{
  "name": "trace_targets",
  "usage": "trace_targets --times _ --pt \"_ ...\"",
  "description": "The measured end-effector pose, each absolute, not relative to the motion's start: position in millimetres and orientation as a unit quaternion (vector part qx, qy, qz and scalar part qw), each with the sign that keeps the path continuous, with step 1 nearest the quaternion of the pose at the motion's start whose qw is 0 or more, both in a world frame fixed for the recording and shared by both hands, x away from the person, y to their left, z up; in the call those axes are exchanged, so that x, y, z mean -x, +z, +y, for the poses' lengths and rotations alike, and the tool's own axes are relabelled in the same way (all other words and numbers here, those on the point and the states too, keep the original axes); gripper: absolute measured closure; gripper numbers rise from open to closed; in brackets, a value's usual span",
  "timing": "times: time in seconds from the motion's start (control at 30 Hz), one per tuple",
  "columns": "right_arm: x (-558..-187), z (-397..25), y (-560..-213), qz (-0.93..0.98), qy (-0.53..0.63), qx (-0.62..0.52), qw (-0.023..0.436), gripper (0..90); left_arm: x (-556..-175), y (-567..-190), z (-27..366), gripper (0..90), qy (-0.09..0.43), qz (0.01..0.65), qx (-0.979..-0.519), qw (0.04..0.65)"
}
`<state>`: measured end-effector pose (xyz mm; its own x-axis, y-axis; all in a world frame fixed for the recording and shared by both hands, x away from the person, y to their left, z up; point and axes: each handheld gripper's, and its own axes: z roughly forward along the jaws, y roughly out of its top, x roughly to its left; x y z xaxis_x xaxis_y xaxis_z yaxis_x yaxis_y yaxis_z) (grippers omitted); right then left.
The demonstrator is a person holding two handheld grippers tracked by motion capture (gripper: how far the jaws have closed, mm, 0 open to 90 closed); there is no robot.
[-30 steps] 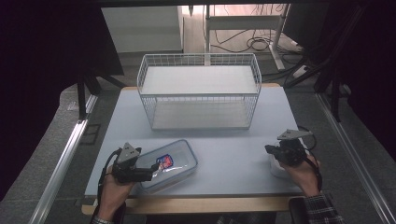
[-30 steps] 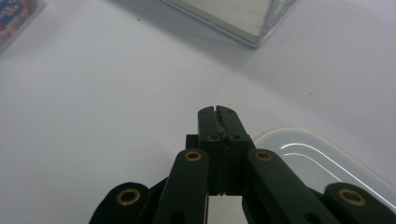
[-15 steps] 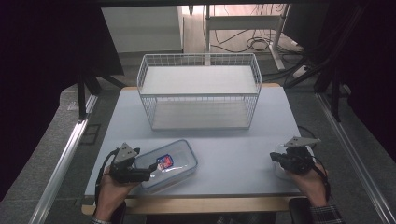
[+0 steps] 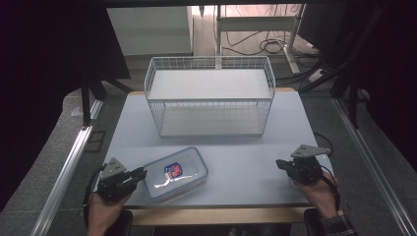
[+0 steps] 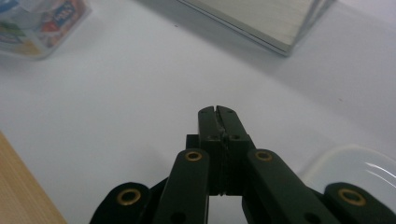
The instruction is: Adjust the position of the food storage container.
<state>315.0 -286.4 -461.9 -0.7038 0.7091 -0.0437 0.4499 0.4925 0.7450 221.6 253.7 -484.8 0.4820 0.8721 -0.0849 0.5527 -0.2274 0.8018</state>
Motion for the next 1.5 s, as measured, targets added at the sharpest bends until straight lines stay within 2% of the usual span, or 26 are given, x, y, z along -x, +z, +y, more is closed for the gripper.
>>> trace_targets --times 0.27,0.43,0.53,1.0,1.5 --pt "-314 -269 -462 0.855 0.387 -0.306 0.161 89.5 -219 -506 266 89.8 0.186 0.508 -0.761 0.358" --pt "-316 -260 -464 0.856 0.396 -0.299 0.148 89.5 -226 -514 257 89.4 0.163 0.511 -0.77 0.346" --pt "-317 -254 -464 0.855 0.402 -0.296 0.144 89.4 -229 -516 251 89.5 0.169 0.509 -0.778 0.328" --pt "-324 -230 -470 0.854 0.415 -0.293 0.109 89.3 -254 -516 236 89.2 0.153 0.5 -0.781 0.342" --pt "-325 -213 -478 0.857 0.415 -0.294 0.089 87.9 -292 -514 191 89.0 0.138 0.456 -0.807 0.349"
